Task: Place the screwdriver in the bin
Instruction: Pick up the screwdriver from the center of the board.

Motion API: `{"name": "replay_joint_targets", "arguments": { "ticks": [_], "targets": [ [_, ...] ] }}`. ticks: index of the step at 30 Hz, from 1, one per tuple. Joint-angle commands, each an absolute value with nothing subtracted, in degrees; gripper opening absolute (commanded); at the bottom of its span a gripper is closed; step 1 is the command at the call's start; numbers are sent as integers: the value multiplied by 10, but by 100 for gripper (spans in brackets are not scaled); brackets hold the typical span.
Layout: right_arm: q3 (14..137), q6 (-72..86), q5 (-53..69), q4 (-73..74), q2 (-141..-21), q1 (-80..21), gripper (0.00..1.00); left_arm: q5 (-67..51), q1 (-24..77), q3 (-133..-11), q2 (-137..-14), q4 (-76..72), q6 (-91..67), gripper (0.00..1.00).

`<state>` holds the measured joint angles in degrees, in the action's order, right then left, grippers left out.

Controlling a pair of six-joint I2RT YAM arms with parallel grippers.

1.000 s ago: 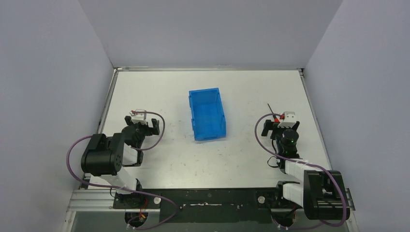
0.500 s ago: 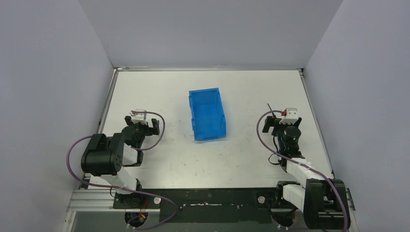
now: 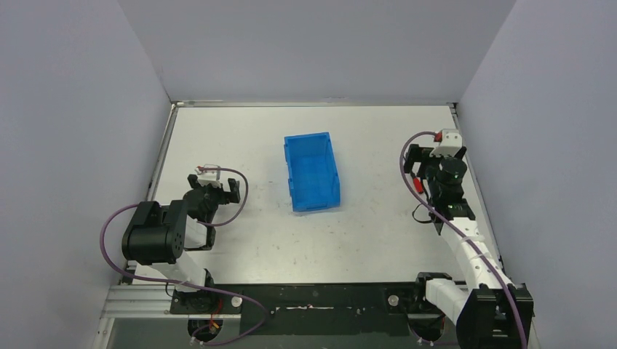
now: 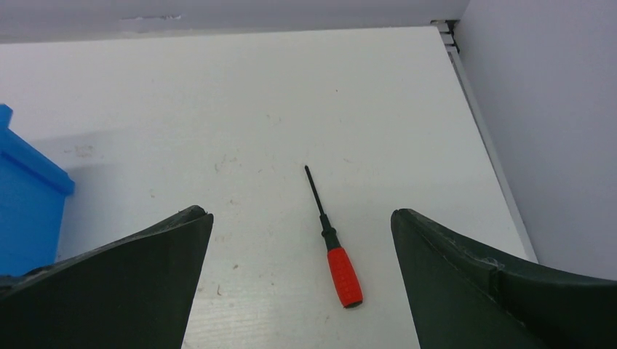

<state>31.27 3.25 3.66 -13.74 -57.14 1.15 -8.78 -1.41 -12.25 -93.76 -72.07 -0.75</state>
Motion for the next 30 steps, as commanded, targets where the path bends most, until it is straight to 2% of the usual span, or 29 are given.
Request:
{"name": "replay_joint_targets", "arguments": {
  "ticks": [1,9,15,23,30],
  "targets": [
    [409,37,29,-22,-584,15,100,-89,-11,-128,-926,-735,-3,97],
    [546,23,31,122,-654,15,100,-89,-11,-128,-927,-735,-3,97],
    [609,12,39,166,-682,16,100,-89,-11,-128,-926,-735,-3,97],
    [753,-9,51,316,-777,17,100,-89,-11,-128,-926,-735,-3,97],
    [830,-20,53,389,-835,21,100,-89,-11,-128,-926,-735,-3,97]
  ]
}}
